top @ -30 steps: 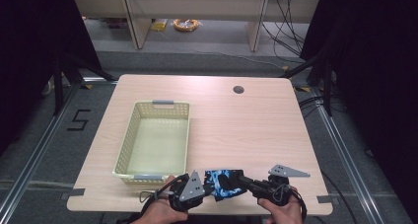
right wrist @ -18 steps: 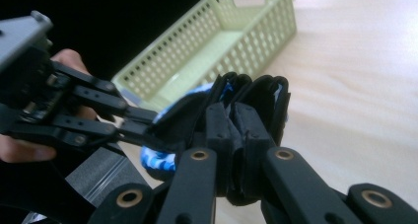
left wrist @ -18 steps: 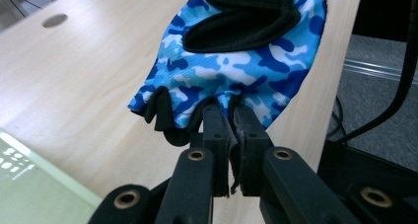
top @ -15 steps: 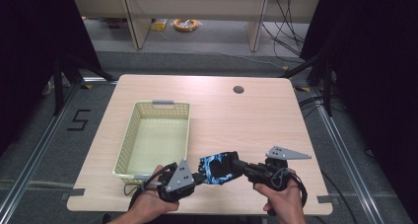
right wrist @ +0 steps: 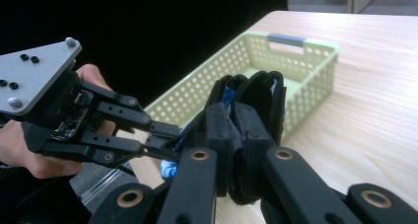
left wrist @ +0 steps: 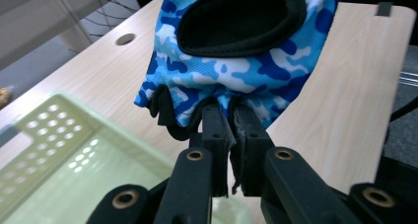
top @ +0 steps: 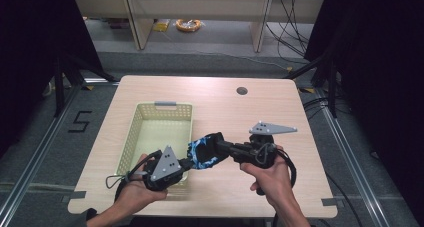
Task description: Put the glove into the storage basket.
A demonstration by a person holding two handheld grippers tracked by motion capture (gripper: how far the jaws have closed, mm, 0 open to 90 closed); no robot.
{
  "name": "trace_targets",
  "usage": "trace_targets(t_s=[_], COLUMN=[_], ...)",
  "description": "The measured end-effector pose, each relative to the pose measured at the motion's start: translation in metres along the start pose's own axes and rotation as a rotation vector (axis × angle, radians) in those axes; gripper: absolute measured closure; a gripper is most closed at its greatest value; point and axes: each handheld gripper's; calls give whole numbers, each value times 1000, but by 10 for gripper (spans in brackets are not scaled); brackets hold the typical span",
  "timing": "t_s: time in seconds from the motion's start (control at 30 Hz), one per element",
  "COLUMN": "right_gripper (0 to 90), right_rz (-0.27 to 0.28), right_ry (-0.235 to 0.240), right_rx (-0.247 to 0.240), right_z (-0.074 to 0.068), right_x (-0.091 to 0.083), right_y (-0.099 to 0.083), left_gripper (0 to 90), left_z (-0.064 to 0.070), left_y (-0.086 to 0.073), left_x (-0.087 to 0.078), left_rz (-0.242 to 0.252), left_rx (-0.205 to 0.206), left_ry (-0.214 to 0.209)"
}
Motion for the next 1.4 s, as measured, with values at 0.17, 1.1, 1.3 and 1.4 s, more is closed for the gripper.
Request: trace_targets(t_s=[0.17,1.1,1.3,1.4], right_gripper=[868,869,869,869], right_rz=[-19,-147,-158,-163], right_ry=[23,144,168,188], right_rx=[-4,7,51,67], right_z=[-7,-39,-39,-38], right_x=[23,166,189,198], right_y=[18,39,30,26], left_gripper=[844,842,840,840], left_z=[-16,-84,-90,-95], left_y=[-8,-91,-105,-109], left_x=[-12,-69,-69,-69], left_rz=[-15,-185,-232,-234], left_rx=[-14,-119,-131,-98], left_ry=[44,173,167,164])
Point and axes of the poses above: each handheld gripper's, and its own axes: x roughly forward along the jaws, y roughly out of its top, z roughly to its right, and after that the axes turned 7 degrees about -z, right-handed
